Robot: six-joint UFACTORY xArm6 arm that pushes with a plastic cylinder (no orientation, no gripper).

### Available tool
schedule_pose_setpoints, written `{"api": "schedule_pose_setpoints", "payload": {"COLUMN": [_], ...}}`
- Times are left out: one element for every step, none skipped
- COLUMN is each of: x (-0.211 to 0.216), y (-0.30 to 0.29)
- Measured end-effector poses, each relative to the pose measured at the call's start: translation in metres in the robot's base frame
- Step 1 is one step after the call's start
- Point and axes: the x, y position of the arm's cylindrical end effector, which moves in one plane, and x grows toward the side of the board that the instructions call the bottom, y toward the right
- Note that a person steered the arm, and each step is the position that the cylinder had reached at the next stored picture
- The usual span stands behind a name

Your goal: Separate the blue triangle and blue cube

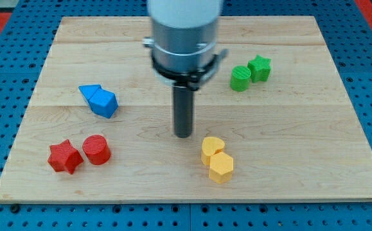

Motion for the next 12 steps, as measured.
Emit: {"api": "schedule_pose_setpoints", "payload": {"x": [-0.019,-0.026,-0.026,-0.028,-0.044,-0.079,-0.122,-0.165,-0.213,-0.234,-0.242,-0.244], "y": [-0.050,-0.095,-0.111,-0.156,-0.176,-0.176,-0.176,-0.176,-0.194,-0.186,-0.177,-0.165]}}
